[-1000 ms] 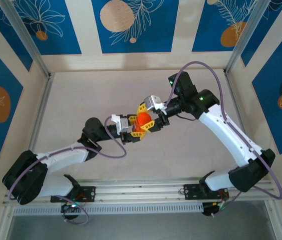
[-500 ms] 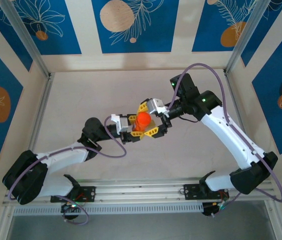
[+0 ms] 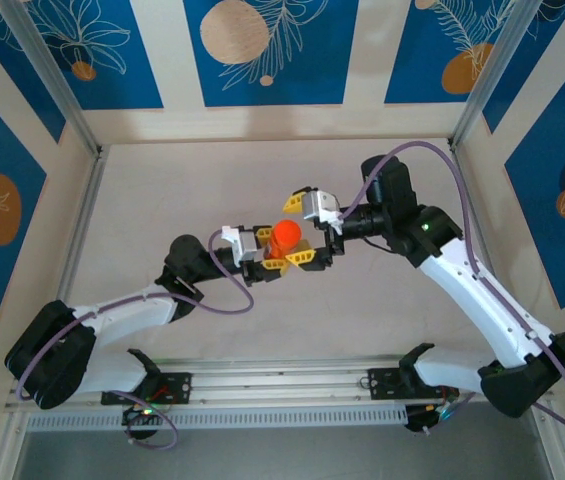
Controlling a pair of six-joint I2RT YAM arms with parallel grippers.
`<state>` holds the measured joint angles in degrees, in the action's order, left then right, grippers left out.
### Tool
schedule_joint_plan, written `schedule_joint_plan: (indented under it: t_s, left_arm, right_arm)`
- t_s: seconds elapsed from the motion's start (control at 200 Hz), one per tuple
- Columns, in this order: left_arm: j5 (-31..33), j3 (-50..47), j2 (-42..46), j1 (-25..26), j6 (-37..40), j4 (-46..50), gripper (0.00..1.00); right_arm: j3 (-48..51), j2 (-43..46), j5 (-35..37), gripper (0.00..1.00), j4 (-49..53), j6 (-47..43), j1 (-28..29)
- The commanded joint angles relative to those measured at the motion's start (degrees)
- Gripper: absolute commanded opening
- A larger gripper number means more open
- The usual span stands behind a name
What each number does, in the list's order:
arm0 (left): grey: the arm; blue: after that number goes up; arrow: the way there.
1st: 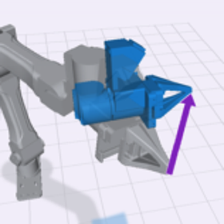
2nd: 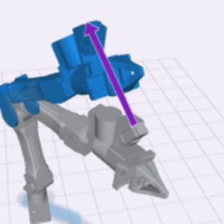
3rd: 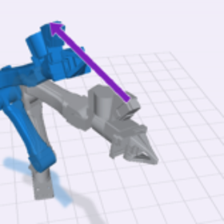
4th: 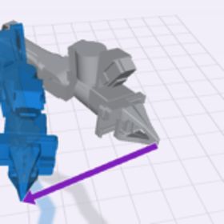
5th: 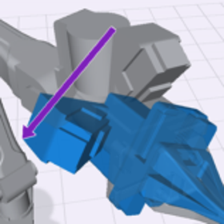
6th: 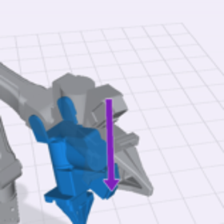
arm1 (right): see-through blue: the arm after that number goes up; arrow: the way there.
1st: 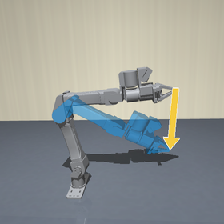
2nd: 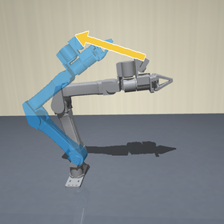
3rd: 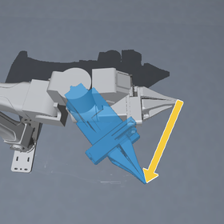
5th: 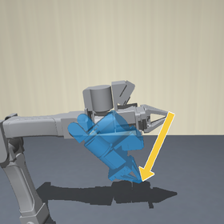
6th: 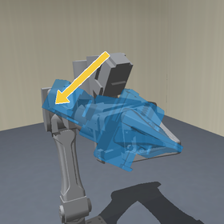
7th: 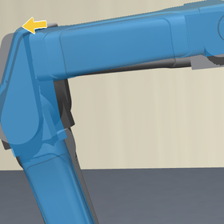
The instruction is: Sort the pills into containers
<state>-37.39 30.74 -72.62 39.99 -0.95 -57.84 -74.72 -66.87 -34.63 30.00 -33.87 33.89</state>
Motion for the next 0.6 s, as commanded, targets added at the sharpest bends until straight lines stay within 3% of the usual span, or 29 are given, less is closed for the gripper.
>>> schedule_joint_plan:
  t_s: [0.0,0.11,0.365,0.485,0.595]
  left_arm:
    - [2.06,0.87,0.29,-0.5,0.98,-1.47,0.0]
    - [3.06,0.71,0.8,-0.4,1.54,-0.85,0.0]
    - [4.38,0.54,1.07,-0.41,1.78,-0.68,0.0]
    - [5.13,0.46,1.51,-0.44,2.24,0.02,0.0]
    - [5.43,0.5,1.78,-0.43,2.49,0.31,0.0]
  right_arm:
    - [2.18,2.8,13.53,0.88,-10.06,16.76,2.76]
    - [1.45,3.17,28.98,0.87,-10.24,29.58,6.99]
    - [-0.64,3.77,52.73,0.86,-6.0,48.59,15.71]
    - [-1.45,3.94,60.2,0.85,-3.02,56.61,17.53]
    - [-1.18,3.56,63.28,0.85,-3.1,57.18,19.33]
